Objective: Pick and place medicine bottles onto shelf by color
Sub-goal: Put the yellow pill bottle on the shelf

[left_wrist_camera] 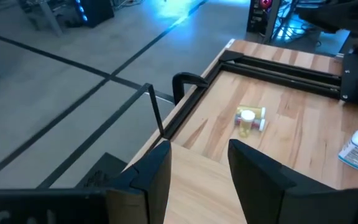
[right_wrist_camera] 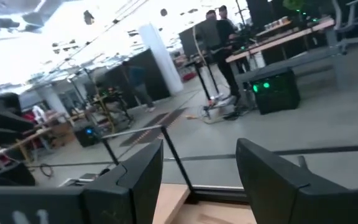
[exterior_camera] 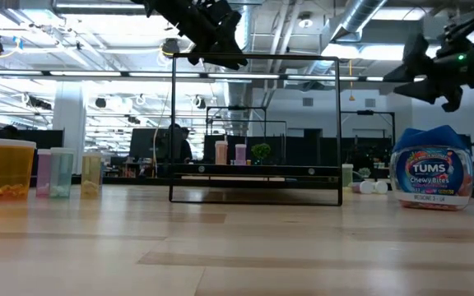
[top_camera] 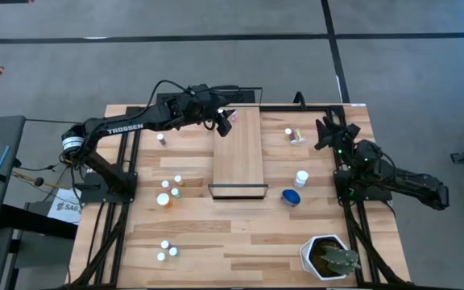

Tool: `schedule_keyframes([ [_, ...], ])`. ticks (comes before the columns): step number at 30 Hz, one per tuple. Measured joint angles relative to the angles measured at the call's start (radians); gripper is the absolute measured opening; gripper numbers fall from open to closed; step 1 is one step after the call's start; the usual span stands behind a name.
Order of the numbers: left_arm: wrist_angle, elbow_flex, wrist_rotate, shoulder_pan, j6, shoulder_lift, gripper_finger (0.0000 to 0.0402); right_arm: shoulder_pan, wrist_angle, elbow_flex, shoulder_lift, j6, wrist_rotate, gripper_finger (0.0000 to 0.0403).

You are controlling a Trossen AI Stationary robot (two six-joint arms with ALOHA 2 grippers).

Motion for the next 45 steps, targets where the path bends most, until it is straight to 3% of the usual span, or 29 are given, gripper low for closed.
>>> schedule_keyframes([
  [10, 0.005, 0.038, -0.050, 0.025, 0.073, 0.000, 0.0148, -0.096, 0.105, 0.012, 0.182, 0.047, -0.037, 0.0225],
  [20, -0.001, 0.068, -0.050, 0.069, 0.086, 0.001, 0.0148, -0.164, 0.096, 0.126, 0.411, 0.128, -0.269, 0.0225],
  [28, -0.062, 0.068, -0.050, 0.072, 0.082, 0.001, 0.0148, -0.217, 0.103, 0.208, 0.551, 0.062, -0.212, 0.0225],
  [34, -0.072, 0.068, -0.050, 0.072, 0.083, 0.001, 0.0148, -0.235, 0.154, 0.216, 0.619, 0.144, -0.215, 0.0225],
  [36, -0.068, 0.068, -0.055, 0.072, 0.083, 0.001, 0.0148, -0.236, 0.155, 0.219, 0.636, 0.138, -0.260, 0.0225],
  [40, -0.064, 0.068, -0.061, 0.072, 0.086, 0.001, 0.0148, -0.266, -0.072, 0.323, 0.664, 0.113, -0.376, 0.0225],
  [45, -0.080, 0.068, -0.062, 0.072, 0.086, 0.001, 0.0148, -0.310, -0.409, 0.522, 0.765, 0.120, -0.419, 0.0225],
])
